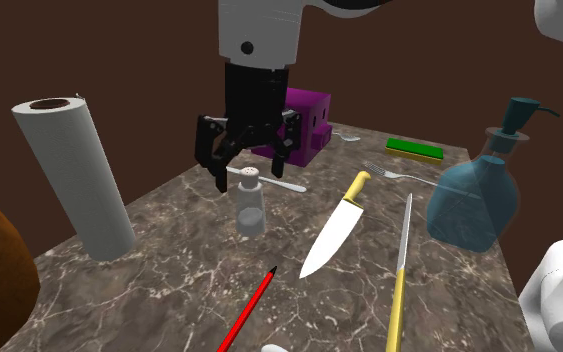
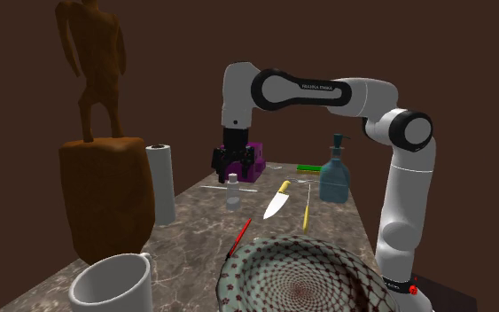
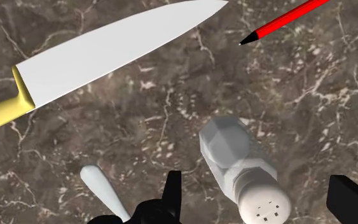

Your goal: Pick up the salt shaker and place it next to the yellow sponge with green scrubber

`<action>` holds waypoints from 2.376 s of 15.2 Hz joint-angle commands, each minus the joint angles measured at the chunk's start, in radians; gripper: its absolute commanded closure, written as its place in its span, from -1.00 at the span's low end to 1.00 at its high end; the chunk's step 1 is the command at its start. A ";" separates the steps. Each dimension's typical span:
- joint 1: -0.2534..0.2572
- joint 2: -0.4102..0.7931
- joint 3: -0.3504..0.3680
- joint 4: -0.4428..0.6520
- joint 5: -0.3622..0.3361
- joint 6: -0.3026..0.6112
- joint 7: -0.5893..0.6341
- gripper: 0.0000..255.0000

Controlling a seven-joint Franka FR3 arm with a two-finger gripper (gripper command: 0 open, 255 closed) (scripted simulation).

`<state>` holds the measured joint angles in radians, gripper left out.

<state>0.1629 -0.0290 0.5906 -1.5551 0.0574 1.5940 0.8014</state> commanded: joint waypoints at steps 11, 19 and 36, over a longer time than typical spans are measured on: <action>0.000 0.000 0.000 0.000 0.000 0.000 0.000 1.00; 0.013 0.057 0.013 0.170 -0.033 -0.122 0.027 1.00; -0.090 -0.092 -0.085 0.207 0.057 -0.295 -0.143 1.00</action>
<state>0.0916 -0.0796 0.5299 -1.3088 0.0910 1.2978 0.6970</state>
